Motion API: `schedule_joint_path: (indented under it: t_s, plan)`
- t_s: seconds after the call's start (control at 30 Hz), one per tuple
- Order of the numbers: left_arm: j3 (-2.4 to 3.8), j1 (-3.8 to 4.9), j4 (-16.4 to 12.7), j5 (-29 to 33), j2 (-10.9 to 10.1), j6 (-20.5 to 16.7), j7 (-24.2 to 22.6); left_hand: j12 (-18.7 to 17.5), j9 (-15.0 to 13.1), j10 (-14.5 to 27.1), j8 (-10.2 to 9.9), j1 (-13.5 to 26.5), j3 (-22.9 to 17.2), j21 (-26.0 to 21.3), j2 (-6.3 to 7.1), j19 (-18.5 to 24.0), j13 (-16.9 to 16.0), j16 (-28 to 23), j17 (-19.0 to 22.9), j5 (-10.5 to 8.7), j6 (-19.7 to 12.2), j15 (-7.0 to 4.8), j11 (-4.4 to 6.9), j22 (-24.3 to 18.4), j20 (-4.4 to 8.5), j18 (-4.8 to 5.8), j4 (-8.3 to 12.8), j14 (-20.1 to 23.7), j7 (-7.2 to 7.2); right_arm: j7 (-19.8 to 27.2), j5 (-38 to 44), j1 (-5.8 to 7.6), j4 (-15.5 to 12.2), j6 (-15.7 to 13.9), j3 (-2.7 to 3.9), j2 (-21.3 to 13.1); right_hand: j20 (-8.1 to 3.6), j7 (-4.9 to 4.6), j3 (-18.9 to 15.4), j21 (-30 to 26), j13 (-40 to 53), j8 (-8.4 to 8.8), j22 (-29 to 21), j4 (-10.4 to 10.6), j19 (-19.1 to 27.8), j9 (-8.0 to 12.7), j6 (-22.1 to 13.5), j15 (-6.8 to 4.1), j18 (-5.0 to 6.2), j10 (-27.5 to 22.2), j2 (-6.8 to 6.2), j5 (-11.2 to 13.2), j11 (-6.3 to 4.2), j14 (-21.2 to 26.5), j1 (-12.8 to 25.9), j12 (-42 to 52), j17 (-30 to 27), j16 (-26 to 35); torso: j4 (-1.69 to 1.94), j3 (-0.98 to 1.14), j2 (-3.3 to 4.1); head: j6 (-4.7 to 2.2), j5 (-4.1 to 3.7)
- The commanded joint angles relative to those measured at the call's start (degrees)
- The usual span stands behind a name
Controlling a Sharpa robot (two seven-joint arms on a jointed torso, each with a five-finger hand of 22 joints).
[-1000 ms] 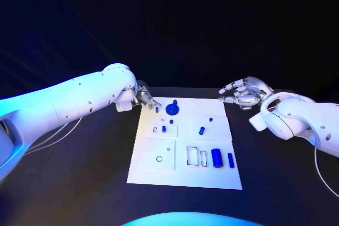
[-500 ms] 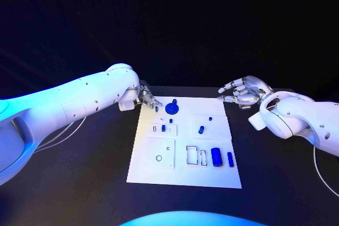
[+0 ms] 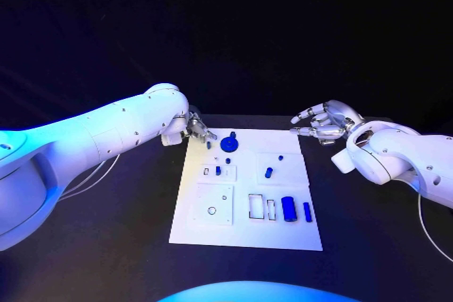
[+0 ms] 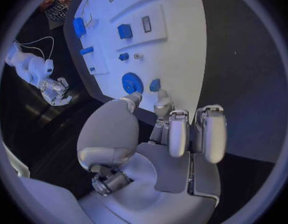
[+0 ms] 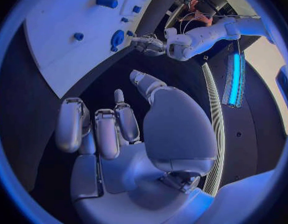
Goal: Assemble the parts on the task board
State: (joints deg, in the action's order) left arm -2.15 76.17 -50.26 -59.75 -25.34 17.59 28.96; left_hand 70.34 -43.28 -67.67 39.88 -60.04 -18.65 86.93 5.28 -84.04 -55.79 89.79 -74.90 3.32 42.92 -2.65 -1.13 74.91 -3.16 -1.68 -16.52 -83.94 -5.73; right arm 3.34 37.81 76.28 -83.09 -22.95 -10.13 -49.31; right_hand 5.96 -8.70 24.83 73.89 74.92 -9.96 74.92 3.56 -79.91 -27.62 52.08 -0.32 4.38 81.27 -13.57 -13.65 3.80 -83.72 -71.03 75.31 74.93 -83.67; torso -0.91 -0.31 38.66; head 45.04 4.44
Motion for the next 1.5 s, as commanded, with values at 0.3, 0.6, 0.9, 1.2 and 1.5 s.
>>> schedule_joint_path:
  t_s: [0.3, 0.6, 0.9, 1.2, 1.5]
  plan:
    - [-0.17, -0.12, 1.7, 0.4, 1.0, 0.5, -1.5, 0.1, 0.2, -0.1, -0.2, -0.7, 0.2, 0.0, -0.19, -3.4, 0.0, 0.2, -15.1, -0.09, 0.6, 0.34, -0.29, 8.6, -0.49, 0.30, 0.1, -6.1, 0.08, 0.6, 0.5, -0.01, -0.2, 0.7, 0.03, 0.0, 0.11, -0.03, -0.2, -0.3, 1.0, -0.23, 5.3, 0.1, 0.5, 0.1, -0.5, 0.20, -0.16, -0.2, 0.55, 0.0, -0.02, -3.4, 0.1, -0.3, 9.6, 0.2, 0.07, 0.02, -0.05, 0.05, -0.10]
    - [-0.84, -0.59, 2.7, 0.9, 1.6, 1.3, -1.8, 0.1, 0.3, -0.1, -0.3, -1.2, 0.2, 0.0, -0.29, -3.4, -0.1, 0.2, -15.1, -0.10, 0.7, 0.35, -0.28, 8.6, -0.51, 0.32, 0.2, -6.1, 0.09, 0.6, 0.5, -0.01, -0.1, 0.8, 0.03, 0.1, 0.10, -0.03, -0.2, -0.3, 1.0, -0.22, 5.3, 0.2, 0.5, 0.1, -0.6, 0.18, -0.16, -0.2, 0.65, 0.0, -0.03, -3.4, 0.0, -0.4, 9.6, 0.2, 0.08, -0.03, -0.02, 0.23, -0.14]
    - [-1.11, -0.90, 3.1, 1.2, 1.8, 1.2, -2.1, 0.2, 0.5, -0.2, -0.3, -1.7, 0.2, 0.1, -0.44, -3.4, -0.2, 0.2, -15.1, -0.09, 0.9, 0.34, -0.27, 8.7, -0.52, 0.33, 0.2, -6.1, 0.11, 0.6, 0.5, -0.01, -0.1, 0.8, 0.03, 0.1, 0.10, -0.03, -0.2, -0.3, 1.0, -0.22, 5.3, 0.2, 0.5, 0.1, -0.6, 0.18, -0.16, -0.2, 0.65, 0.0, -0.03, -3.4, 0.0, -0.4, 9.6, 0.2, 0.11, 0.01, -0.07, 0.33, -0.17]
    - [-1.15, -0.93, 3.2, 1.9, 1.8, 0.5, -2.3, 0.4, 0.9, -0.3, -0.4, -4.0, -0.3, 0.1, -1.50, -3.4, -0.3, 0.2, -15.1, -0.14, 1.6, 0.28, -0.17, 8.7, -0.51, 0.32, 0.5, -6.1, 0.23, 0.6, 0.5, -0.01, 0.0, 0.9, 0.03, 0.2, 0.10, -0.03, -0.2, -0.3, 1.0, -0.22, 5.3, 0.2, 0.5, 0.1, -0.6, 0.18, -0.16, -0.2, 0.65, 0.0, -0.03, -3.4, 0.0, -0.4, 9.6, 0.2, 0.11, 0.02, -0.11, 0.34, -0.12]
    - [-1.16, -0.94, 3.1, 3.9, 1.6, 0.0, -2.8, 0.5, -0.5, -0.5, 2.0, -10.7, -4.6, 0.0, -3.56, -3.4, -0.3, 0.2, -15.1, -0.20, 2.5, -0.58, 0.87, 8.7, 0.18, 0.32, 3.2, -6.1, 1.42, 0.5, 0.5, -0.01, 0.1, 1.1, 0.03, 0.3, 0.10, -0.03, -0.2, -0.3, 1.0, -0.22, 5.3, 0.2, 0.5, 0.1, -0.6, 0.18, -0.16, -0.2, 0.65, 0.0, -0.03, -3.4, 0.0, -0.4, 9.6, 0.2, 0.11, 0.02, -0.08, 0.38, -0.13]
